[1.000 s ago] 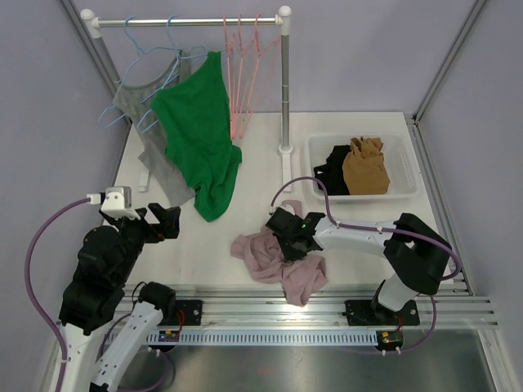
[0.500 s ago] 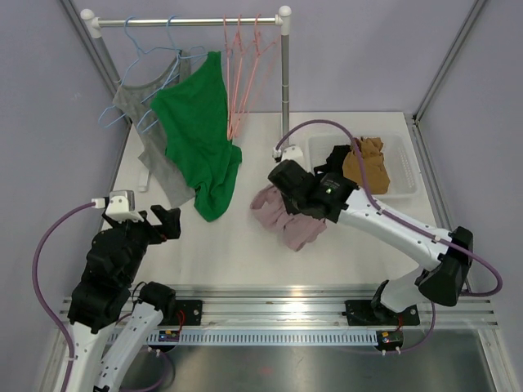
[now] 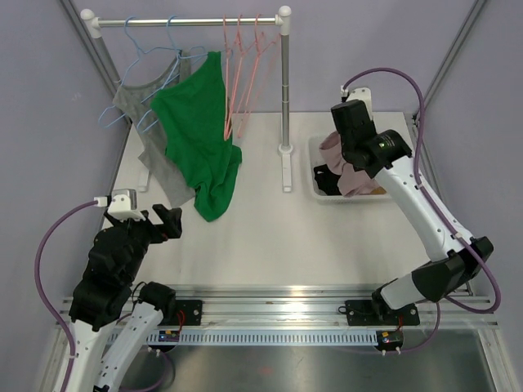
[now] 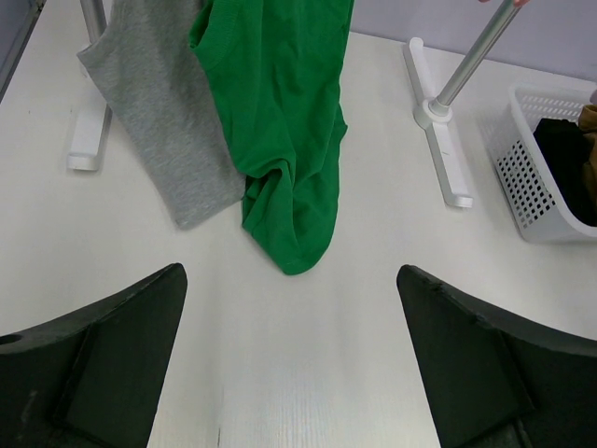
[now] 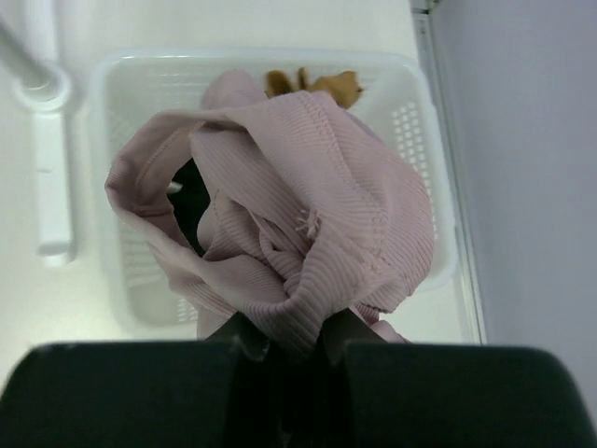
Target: Remove the tank top from the hanger
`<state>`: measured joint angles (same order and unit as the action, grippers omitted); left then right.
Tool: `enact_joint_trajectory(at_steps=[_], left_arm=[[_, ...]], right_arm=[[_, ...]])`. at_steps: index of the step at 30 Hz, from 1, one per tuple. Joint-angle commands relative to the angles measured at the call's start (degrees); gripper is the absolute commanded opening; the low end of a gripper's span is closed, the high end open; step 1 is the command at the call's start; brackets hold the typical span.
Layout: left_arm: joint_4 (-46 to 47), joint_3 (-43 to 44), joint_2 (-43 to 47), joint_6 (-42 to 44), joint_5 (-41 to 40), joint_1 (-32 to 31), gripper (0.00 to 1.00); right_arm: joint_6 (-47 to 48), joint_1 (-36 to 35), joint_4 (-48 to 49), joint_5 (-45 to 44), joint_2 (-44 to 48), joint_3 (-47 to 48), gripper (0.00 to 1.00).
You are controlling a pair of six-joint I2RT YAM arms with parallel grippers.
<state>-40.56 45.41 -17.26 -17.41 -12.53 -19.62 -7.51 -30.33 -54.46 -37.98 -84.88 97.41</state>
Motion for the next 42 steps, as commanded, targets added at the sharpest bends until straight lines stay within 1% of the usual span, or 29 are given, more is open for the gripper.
enact_joint_trajectory(at_steps=[1,2,4,7,10,11,13,14,15,16,17,18,20,22,24,25,26,28,29,30,32,33,34,35,36,37,38,40,42], left_arm=[[3.1,-0.4,0.0,0.7,1.0,0.2,0.99],[3.3,-0.4,0.0,0.6,1.1,0.2,0.99],[3.2,-0.3,-0.1,0.7,1.1,0.2,0.99],[3.2,-0.4,-0.1,0.7,1.2,0.2,0.99],[3.2,-0.4,0.0,0.7,1.1,0.2,0.99],[3.2,-0.4,0.2,0.7,1.0,0.2,0.99],[3.3,-0.6,0.5,0.6,1.0,0.2,0.99],[3.4,-0.6,0.5,0.6,1.0,0.2,0.99],[3.4,-0.5,0.6,0.6,0.9,0.2,0.99],[3.3,-0.6,0.6,0.5,0.8,0.2,0.99],[3.3,-0.5,0.5,0.5,0.8,0.2,0.99],[3.2,-0.5,0.5,0.4,0.8,0.2,0.99],[3.0,-0.2,0.6,0.4,0.4,0.2,0.99],[3.0,-0.2,1.0,0.2,0.0,0.2,0.99],[2.8,0.3,1.1,-0.1,-0.4,0.2,0.99],[2.5,0.7,1.1,-0.2,-0.4,0.2,0.99],[2.1,1.1,1.2,-0.3,-0.4,0.2,0.99],[2.1,2.1,1.2,-0.7,-0.6,0.2,0.99],[1.7,2.6,0.6,-1.0,-0.6,0.2,0.99],[1.3,4.6,0.0,-1.4,-0.9,0.2,0.99],[0.2,7.4,-2.3,-1.8,-1.3,0.2,0.99],[-0.1,10.6,-3.6,-1.8,-1.2,0.2,0.99],[-0.8,12.8,-5.1,-1.6,-1.6,0.2,0.99],[-2.5,15.0,-8.5,-1.5,-2.1,0.2,0.99],[-3.3,19.2,-10.1,-1.2,-2.9,0.2,0.99],[-4.3,21.1,-11.6,-1.0,-3.3,0.2,0.99],[-4.9,23.0,-13.5,-0.9,-3.6,0.2,0.99],[-5.5,28.4,-17.8,-0.4,-4.3,0.2,0.99],[-5.3,31.7,-21.7,0.5,-5.0,0.2,0.99]], right_arm=[[7.2,4.6,11.1,-4.8,-1.2,-3.5,0.0],[9.6,6.5,13.5,-4.8,-1.7,-4.8,0.0],[11.9,7.6,19.5,-3.5,-4.1,-7.2,0.0],[13.0,8.1,22.8,-1.9,-9.7,-7.1,0.0],[11.3,8.1,21.5,2.7,-15.7,-5.8,0.0],[10.7,8.1,21.5,4.9,-16.8,-6.0,0.0],[9.0,8.3,22.5,13.2,-19.1,-7.4,0.0],[8.0,8.4,22.4,18.8,-20.7,-7.6,0.0],[7.9,8.9,22.2,22.0,-21.7,-7.7,0.0],[6.0,10.2,21.5,25.5,-22.7,-7.7,0.0],[5.0,11.1,21.1,32.0,-24.4,-7.7,0.0],[3.0,12.0,20.9,34.9,-25.2,-7.9,0.0],[1.4,13.9,19.8,39.3,-27.2,-7.8,0.0],[0.5,14.0,19.9,39.4,-27.1,-8.5,0.0],[-0.1,14.0,19.4,39.3,-26.2,-8.5,0.03],[-0.4,14.0,18.9,39.0,-25.9,-8.1,0.07],[-0.8,14.0,18.3,38.4,-24.7,-7.8,0.26],[-0.9,13.9,16.4,38.3,-23.3,-6.3,0.39],[-1.2,13.9,15.8,36.0,-21.8,-5.7,0.5],[-1.3,14.0,14.0,35.2,-21.1,-4.1,0.53],[-1.3,14.0,11.9,32.7,-19.0,-2.1,0.55],[-1.3,14.0,10.2,31.7,-18.4,-0.3,0.62],[-1.4,14.0,9.2,31.0,-17.1,0.5,0.63],[-1.3,13.9,8.1,29.8,-16.5,1.4,0.76],[-1.1,14.0,6.7,29.0,-15.9,2.7,0.77],[-1.1,14.0,5.9,28.5,-15.3,3.3,0.96],[-0.8,13.9,4.6,27.6,-14.2,4.1,1.0],[-0.5,14.0,3.4,27.4,-12.7,4.7,0.99],[-0.1,13.9,2.6,27.3,-11.0,4.3,0.99]])
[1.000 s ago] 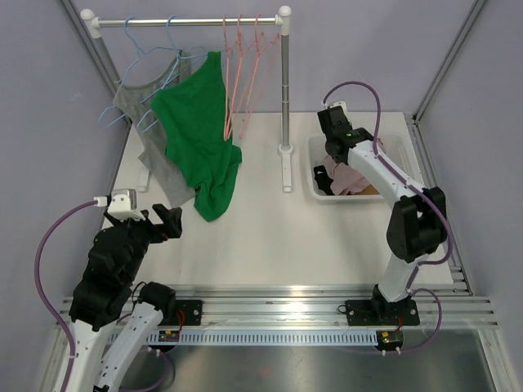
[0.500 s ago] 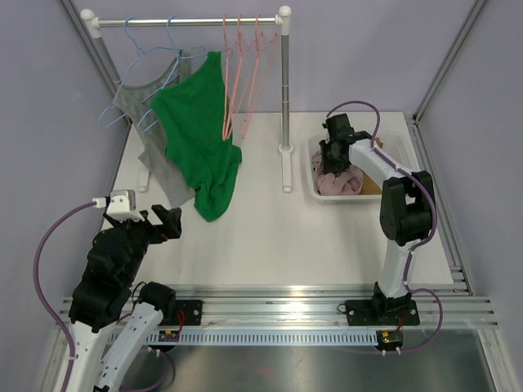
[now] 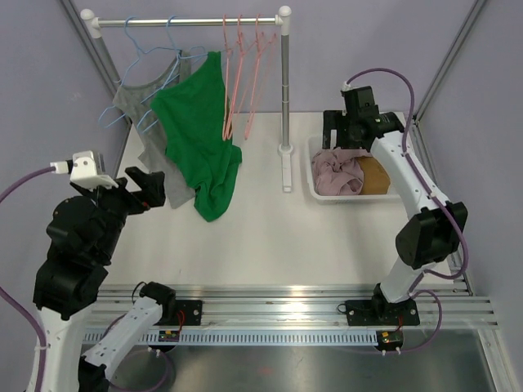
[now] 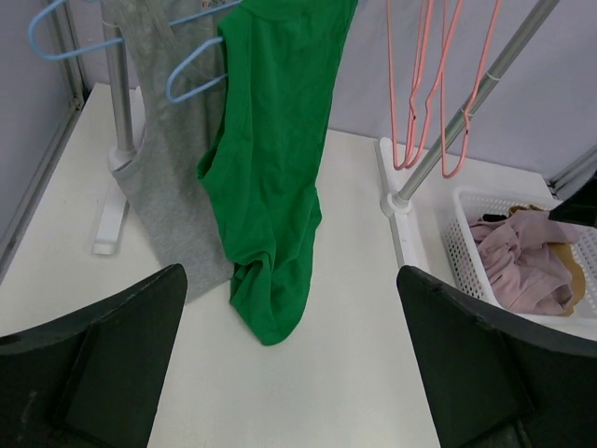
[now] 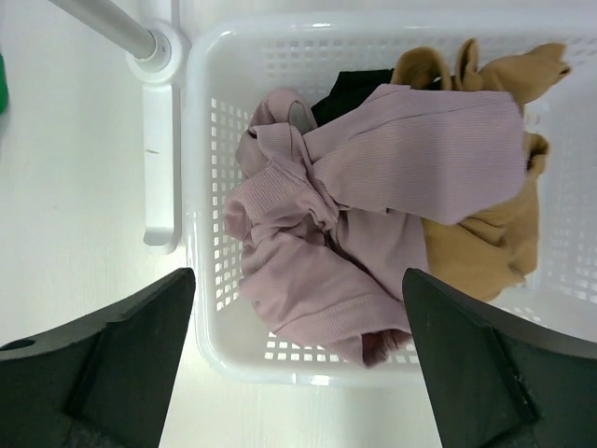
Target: Remove the tank top from the hanger
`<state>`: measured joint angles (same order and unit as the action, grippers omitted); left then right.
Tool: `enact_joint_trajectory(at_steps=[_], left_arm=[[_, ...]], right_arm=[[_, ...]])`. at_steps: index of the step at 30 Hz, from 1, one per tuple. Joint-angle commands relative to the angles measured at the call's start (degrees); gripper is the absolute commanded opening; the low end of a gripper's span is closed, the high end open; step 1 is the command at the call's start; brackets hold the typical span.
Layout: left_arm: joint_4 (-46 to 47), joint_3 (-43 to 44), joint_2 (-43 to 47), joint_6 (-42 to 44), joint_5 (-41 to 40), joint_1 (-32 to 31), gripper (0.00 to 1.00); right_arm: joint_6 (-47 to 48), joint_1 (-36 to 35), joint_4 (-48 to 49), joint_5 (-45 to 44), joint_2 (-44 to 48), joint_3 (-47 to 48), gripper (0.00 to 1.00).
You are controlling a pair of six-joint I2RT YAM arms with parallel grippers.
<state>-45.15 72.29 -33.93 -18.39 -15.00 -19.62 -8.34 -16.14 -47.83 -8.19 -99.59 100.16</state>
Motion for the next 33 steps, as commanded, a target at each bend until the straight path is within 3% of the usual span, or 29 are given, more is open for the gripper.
enact_joint_trajectory(at_steps=[1,5,11,15,19,23,27,33], left_arm=[[-0.4,6.2,-6.2,1.9,-3.0,0.2,0.99],[1.1,13.9,-13.4,5.0,-4.5,0.2,0.99],[10.8,15.5,-20.5,11.4,-4.5,0.5,0.99],[18.8,13.0,-22.9,14.7,-5.7,0.8,0.99],[28.8,13.0,-26.3,18.0,-0.6,2.6,0.99],[25.6,22.4,-34.7,21.1,2.4,6.0,0.99],[23.3,30.5,-42.4,23.8,6.6,8.1,0.99],[20.2,41.8,-54.0,23.7,18.9,12.8,0.99]], right_arm=[[0.7,-0.2,-3.9,-2.5,4.7,1.2,0.99],[-0.3,-0.2,-1.7,-0.8,13.2,-3.3,0.99],[-4.7,-0.3,4.5,7.7,29.9,-14.4,1.0],[-6.7,-0.2,7.7,22.4,39.4,-21.9,1.0],[-11.4,-0.3,14.4,38.0,50.9,-32.0,0.99],[-16.3,-0.2,17.6,43.6,58.4,-39.7,1.0],[-16.6,-0.3,14.6,43.9,62.9,-40.4,0.99],[-16.1,-0.2,9.3,44.8,67.7,-39.5,1.0]])
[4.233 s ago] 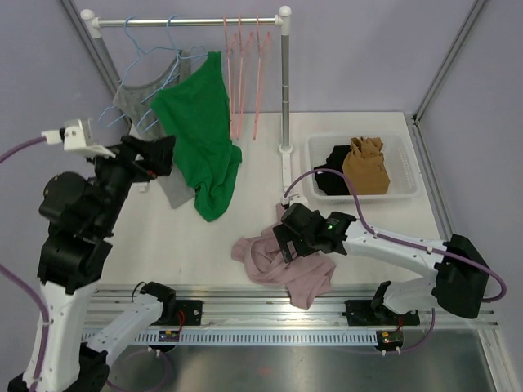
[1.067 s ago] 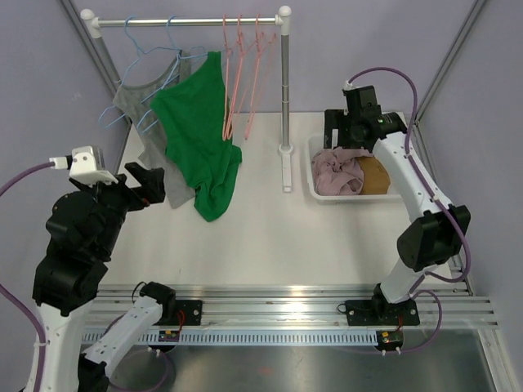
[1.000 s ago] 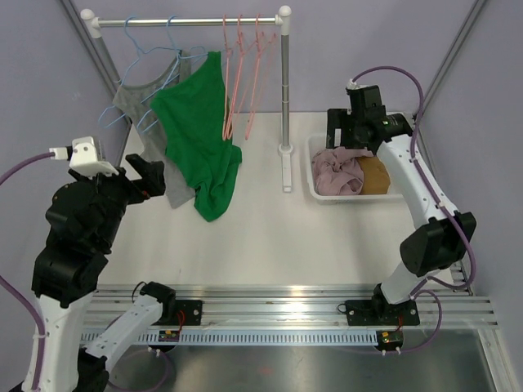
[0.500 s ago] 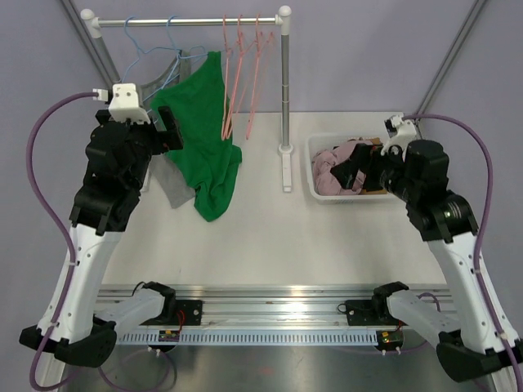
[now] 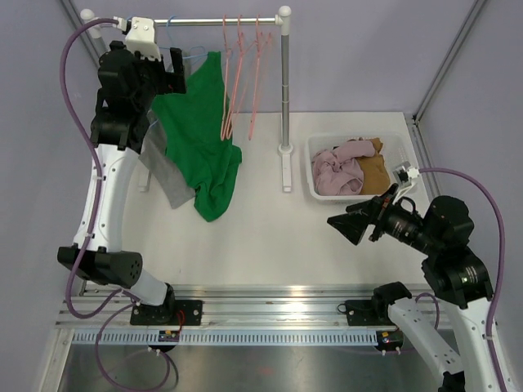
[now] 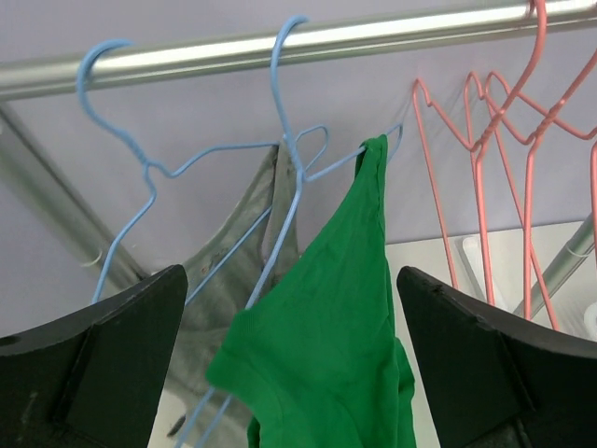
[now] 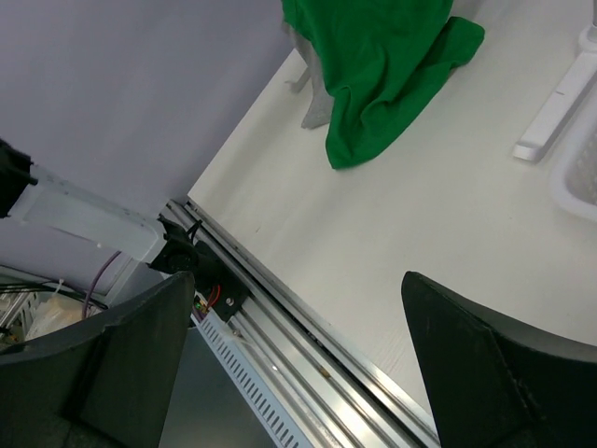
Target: Remove the tank top from the hanger
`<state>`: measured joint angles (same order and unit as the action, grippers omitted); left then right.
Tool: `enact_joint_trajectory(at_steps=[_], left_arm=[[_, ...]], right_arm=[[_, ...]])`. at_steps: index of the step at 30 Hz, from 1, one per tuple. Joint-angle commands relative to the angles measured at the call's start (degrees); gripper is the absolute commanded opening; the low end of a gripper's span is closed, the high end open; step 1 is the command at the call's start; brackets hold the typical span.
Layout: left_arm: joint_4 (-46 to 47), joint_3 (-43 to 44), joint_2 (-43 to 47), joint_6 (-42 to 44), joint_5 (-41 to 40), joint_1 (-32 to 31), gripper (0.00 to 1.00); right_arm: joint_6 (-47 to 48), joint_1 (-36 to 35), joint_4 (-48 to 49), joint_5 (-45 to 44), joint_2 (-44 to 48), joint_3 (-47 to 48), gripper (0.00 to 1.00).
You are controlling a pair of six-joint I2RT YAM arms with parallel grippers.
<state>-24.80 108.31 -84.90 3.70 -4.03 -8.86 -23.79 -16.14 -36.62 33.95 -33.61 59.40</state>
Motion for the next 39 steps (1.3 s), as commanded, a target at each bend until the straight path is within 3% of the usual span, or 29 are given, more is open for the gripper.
enact_joint_trajectory(at_steps=[1,6,16,18,19,20,21,28,32,39], left_arm=[[-0.8,7.2,-4.5,1.5,9.4,2.4,0.99],[-2.1,13.7,-13.2,-2.2,12.6,4.7,0.99],[-2.8,12.4,-18.3,-3.4,17.9,8.0,0.98],[-3.9,13.4,-18.9,-5.4,21.9,8.9,0.92],[-4.4,13.8,-19.8,-5.4,23.5,8.9,0.82],[-4.6,14.7,-20.2,-5.5,25.0,10.1,0.79],[-5.1,14.9,-20.6,-5.6,25.3,10.2,0.69],[-4.3,16.0,-21.6,-6.9,27.0,10.4,0.38],[-4.2,17.0,-22.2,-8.1,27.1,10.5,0.29],[-2.9,17.3,-22.2,-9.6,28.6,10.5,0.29]], right_arm=[[-0.7,-0.2,-2.5,2.4,3.3,1.2,0.99],[-1.6,-0.3,-4.4,4.7,6.3,0.7,0.99],[-1.3,-0.2,-5.5,6.7,7.7,1.2,0.99],[-1.3,-0.3,-5.1,6.7,7.4,1.0,0.99],[-1.3,-0.2,-4.9,6.7,7.3,0.9,0.99],[-1.3,-0.2,-4.9,6.8,7.2,0.8,0.99],[-1.3,-0.2,-4.9,7.1,7.1,0.9,1.0],[-1.5,-0.2,-4.9,6.7,7.3,0.7,1.0],[-1.6,-0.3,-4.9,6.7,7.5,0.7,0.99],[-1.7,-0.3,-4.8,6.9,7.7,0.2,0.99]])
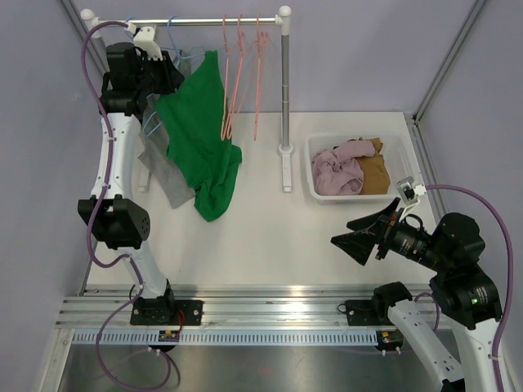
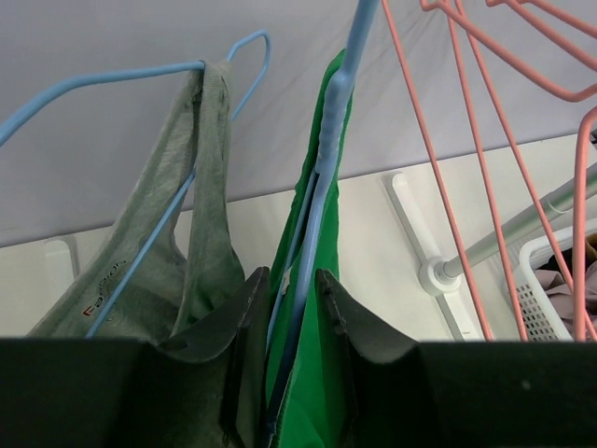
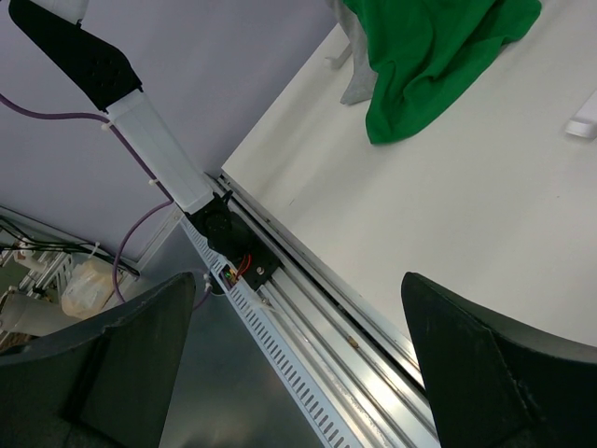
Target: Remove the tank top from the hanger
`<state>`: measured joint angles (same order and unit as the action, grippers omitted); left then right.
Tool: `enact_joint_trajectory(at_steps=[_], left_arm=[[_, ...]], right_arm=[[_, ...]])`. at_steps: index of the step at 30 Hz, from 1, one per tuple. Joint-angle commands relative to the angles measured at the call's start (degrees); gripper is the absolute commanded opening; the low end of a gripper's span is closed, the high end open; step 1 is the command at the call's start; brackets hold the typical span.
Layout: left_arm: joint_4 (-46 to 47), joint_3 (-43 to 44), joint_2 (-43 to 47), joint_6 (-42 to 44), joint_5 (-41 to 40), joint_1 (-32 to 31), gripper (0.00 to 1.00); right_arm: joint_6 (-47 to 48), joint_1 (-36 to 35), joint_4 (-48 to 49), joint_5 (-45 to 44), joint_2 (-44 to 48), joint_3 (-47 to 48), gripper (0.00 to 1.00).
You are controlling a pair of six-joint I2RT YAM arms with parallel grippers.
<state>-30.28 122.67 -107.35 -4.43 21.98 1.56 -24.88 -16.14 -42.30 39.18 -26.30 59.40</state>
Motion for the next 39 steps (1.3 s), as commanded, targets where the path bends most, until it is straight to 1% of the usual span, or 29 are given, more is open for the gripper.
enact_joint_trajectory(at_steps=[1,2,4,5,7,9,11,12,19,24,35,39], left_arm=[[2.6,2.9,0.2,-1.8,2.6,0.1,0.29],[2.5,3.3,0.1,-1.8,2.8,0.0,0.28],[2.4,3.6,-0.1,-2.0,2.7,0.1,0.22],[2.2,3.9,-0.1,-2.0,2.6,0.1,0.17],[2.3,4.0,-0.1,-2.2,2.6,0.1,0.11],[2.2,3.9,0.0,-2.3,2.6,0.1,0.09],[2.2,3.9,0.3,-2.7,2.8,0.1,0.04],[2.3,3.9,0.6,-3.2,2.7,0.1,0.0],[3.6,4.0,3.5,-5.5,4.0,-0.3,0.0],[4.4,4.0,7.3,-6.6,3.8,-0.5,0.0],[6.5,-1.9,17.3,-10.5,5.4,-0.6,0.0],[1.4,-2.4,19.7,-12.9,5.4,-0.6,0.0]], right_arm=[[-0.6,-0.2,1.1,1.8,0.4,0.0,0.99],[-0.6,-0.3,1.1,1.8,0.4,0.0,0.99],[-0.5,-0.2,1.0,1.8,0.2,-0.1,0.99],[-0.5,-0.2,1.1,1.8,0.3,-0.1,0.99],[-0.5,-0.2,1.1,1.9,0.2,-0.2,0.99],[-0.6,-0.3,1.3,1.8,0.2,-0.4,0.99],[-0.8,-0.3,1.4,1.9,0.2,-0.6,0.99],[-0.8,-0.2,1.6,1.9,0.2,-0.6,0.99],[-0.9,-0.3,1.4,1.7,-0.1,0.1,0.98],[-0.8,-0.2,0.3,1.4,-0.2,1.7,0.98],[-0.8,-0.2,-1.2,0.7,0.3,3.3,0.98],[1.1,-0.3,-2.7,0.5,-0.5,5.3,0.99]])
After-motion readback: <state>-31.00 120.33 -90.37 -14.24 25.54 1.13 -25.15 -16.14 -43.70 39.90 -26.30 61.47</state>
